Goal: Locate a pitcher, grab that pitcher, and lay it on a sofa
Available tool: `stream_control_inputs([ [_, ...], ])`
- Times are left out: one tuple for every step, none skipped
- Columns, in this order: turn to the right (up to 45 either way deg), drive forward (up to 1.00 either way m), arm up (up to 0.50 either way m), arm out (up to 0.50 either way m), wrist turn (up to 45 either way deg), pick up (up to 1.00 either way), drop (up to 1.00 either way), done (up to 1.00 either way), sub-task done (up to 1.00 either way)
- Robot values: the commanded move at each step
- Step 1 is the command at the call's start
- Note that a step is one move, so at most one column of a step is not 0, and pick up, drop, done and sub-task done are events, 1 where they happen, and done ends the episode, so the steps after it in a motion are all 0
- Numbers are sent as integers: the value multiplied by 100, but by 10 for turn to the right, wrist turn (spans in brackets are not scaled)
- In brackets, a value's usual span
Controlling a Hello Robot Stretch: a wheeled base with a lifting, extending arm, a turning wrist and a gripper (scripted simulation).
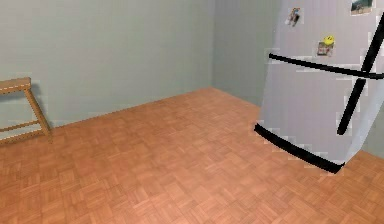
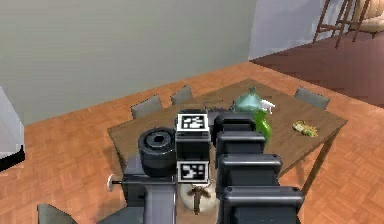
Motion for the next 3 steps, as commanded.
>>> stream_control_inputs([
  [0, 0, 0, 0, 450, 0, 0, 0, 0],
  [0, 0, 0, 0, 450, 0, 0, 0, 0],
  [0, 0, 0, 0, 450, 0, 0, 0, 0],
])
